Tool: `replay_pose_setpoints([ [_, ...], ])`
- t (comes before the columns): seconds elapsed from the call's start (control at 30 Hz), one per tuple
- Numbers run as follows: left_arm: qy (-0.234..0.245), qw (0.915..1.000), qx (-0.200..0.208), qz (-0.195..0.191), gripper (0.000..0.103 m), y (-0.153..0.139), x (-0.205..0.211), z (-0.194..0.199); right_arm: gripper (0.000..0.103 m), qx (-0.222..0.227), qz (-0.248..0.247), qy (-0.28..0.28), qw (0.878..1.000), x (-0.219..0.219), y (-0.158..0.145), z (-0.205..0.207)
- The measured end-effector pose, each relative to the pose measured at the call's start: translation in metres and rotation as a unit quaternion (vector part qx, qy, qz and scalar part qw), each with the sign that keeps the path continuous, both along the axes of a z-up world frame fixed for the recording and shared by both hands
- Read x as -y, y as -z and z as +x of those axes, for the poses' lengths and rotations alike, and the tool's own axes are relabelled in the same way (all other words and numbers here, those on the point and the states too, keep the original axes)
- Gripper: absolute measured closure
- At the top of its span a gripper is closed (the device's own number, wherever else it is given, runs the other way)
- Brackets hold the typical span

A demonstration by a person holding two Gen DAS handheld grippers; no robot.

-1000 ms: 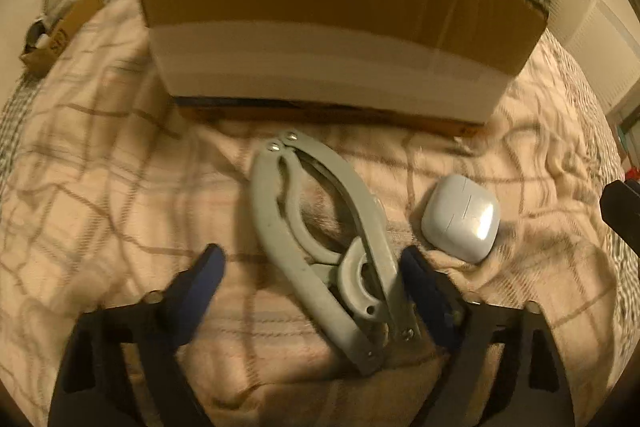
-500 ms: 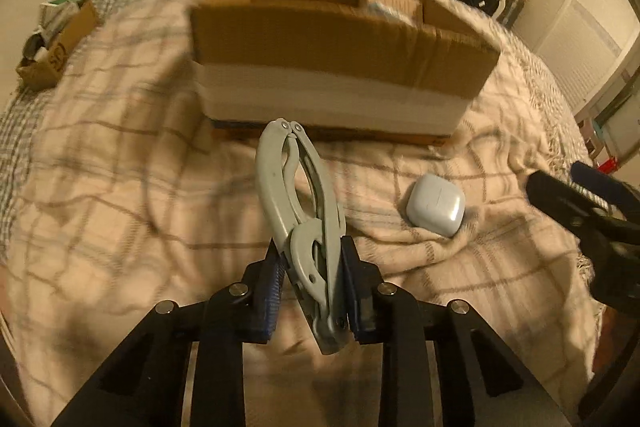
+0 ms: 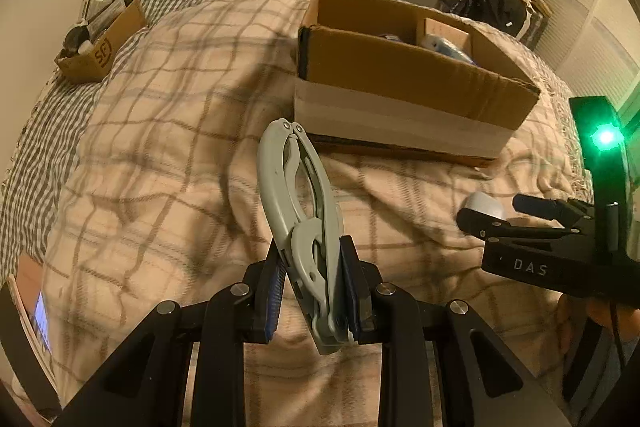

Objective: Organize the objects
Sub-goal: 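Grasp the white earbud case with right gripper while left holds hanger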

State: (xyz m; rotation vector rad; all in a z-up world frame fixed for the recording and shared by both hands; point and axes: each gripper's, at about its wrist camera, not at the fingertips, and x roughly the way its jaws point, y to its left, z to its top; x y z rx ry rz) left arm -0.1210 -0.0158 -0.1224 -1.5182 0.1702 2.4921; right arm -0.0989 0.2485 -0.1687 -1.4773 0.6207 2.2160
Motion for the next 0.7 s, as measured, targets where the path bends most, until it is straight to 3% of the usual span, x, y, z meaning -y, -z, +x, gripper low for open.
replay_pose_setpoints([
  [0.23,-0.001,0.9998,0.019,-0.006,0.077,0.014,0.0,-0.004,0.029,0.022,-0.009,-0.007,1.0,0.001,0.015,-0.006],
  [0.3,0.0,0.9998,0.02,-0.005,0.077,0.014,0.0,-0.002,0.043,0.026,0.006,-0.012,1.0,0.004,0.012,-0.006],
  [0.33,0.0,0.9998,0.022,-0.006,0.077,0.014,0.0,-0.001,0.045,0.027,0.013,-0.016,0.999,0.006,0.009,-0.005],
  [0.7,0.016,0.9997,0.018,-0.008,0.077,0.003,0.0,0.015,0.045,-0.001,0.052,-0.039,0.998,0.029,-0.035,0.019],
])
